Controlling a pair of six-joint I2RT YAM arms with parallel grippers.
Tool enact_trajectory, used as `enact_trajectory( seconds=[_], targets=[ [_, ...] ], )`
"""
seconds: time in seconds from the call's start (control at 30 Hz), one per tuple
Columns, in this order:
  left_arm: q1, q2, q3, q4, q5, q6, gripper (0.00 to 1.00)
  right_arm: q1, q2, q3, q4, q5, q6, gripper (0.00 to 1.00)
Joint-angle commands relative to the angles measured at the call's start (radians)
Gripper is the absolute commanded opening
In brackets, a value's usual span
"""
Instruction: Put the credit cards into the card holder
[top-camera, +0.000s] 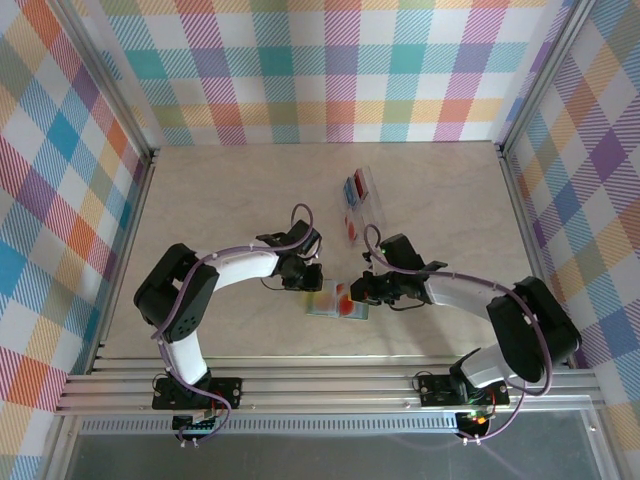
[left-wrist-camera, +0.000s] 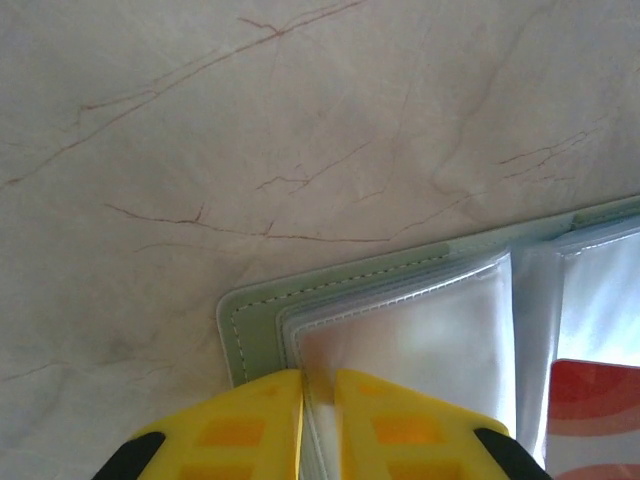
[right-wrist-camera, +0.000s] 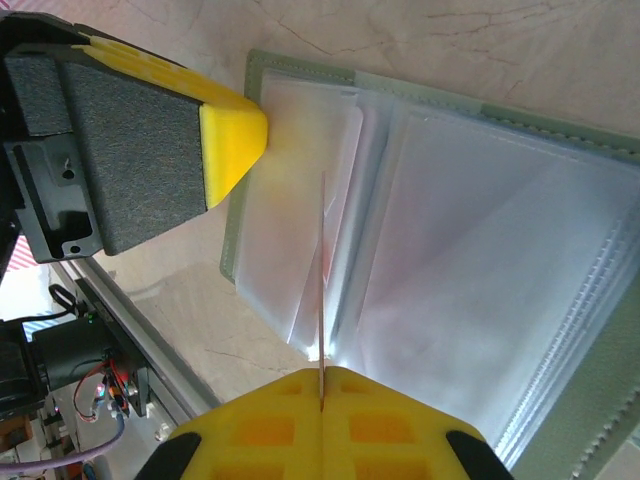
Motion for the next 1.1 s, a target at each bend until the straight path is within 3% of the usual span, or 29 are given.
enact_trajectory(
  seconds=[0.0,0.5,1.07],
  targets=[
    [-0.015,0.022,-0.034,0.005,-0.006,-0.003,0.16,0.006,0.022,-0.011,0.048,-0.047,0.015,0.00],
    [-0.021,-0.012,-0.084,-0.002,-0.091,-0.014,0.13,-0.003,0.087,-0.009,0.059,-0.070,0.050,0.00],
    [-0.021,0.007,-0.083,0.004,-0.079,-0.018,0.12,-0.057,0.115,-0.039,0.074,-0.148,0.084,0.00]
  ],
)
